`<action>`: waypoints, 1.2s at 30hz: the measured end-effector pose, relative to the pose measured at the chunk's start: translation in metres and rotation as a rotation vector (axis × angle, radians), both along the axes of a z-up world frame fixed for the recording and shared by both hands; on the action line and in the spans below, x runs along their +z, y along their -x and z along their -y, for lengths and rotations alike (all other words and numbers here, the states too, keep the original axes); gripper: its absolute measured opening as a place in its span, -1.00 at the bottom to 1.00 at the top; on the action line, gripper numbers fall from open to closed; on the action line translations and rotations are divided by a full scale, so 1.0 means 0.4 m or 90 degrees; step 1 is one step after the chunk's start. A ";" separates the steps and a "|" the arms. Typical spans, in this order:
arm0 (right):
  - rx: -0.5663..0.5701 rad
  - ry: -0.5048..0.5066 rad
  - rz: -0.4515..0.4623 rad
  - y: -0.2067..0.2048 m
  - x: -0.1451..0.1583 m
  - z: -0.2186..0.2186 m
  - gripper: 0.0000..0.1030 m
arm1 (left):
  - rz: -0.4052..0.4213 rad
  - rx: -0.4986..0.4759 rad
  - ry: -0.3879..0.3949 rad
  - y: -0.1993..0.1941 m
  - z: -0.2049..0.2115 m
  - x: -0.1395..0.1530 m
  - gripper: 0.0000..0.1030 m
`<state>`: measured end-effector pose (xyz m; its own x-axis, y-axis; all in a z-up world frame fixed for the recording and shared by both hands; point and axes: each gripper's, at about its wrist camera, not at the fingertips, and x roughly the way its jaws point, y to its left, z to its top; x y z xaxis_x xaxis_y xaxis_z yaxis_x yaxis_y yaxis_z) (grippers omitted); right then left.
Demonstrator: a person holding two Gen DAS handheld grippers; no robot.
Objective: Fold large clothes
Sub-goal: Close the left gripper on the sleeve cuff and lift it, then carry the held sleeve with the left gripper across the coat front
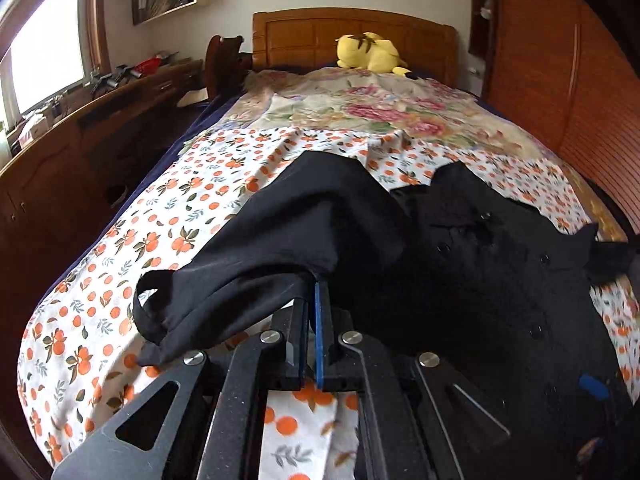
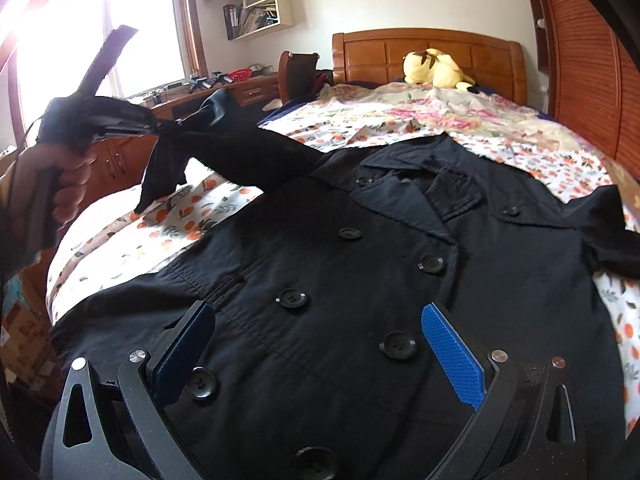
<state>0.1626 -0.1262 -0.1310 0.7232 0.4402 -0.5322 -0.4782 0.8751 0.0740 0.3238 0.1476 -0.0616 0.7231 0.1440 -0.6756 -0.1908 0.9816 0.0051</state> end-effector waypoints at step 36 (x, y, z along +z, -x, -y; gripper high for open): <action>0.041 0.054 -0.003 -0.005 -0.012 -0.052 0.99 | -0.032 0.115 0.014 0.047 -0.301 -0.226 0.39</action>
<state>0.1648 -0.1053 -0.1359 0.6924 0.4389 -0.5727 -0.5335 0.8458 0.0032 0.3051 0.2681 -0.1520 0.6517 0.2537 -0.7148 -0.3638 0.9315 -0.0012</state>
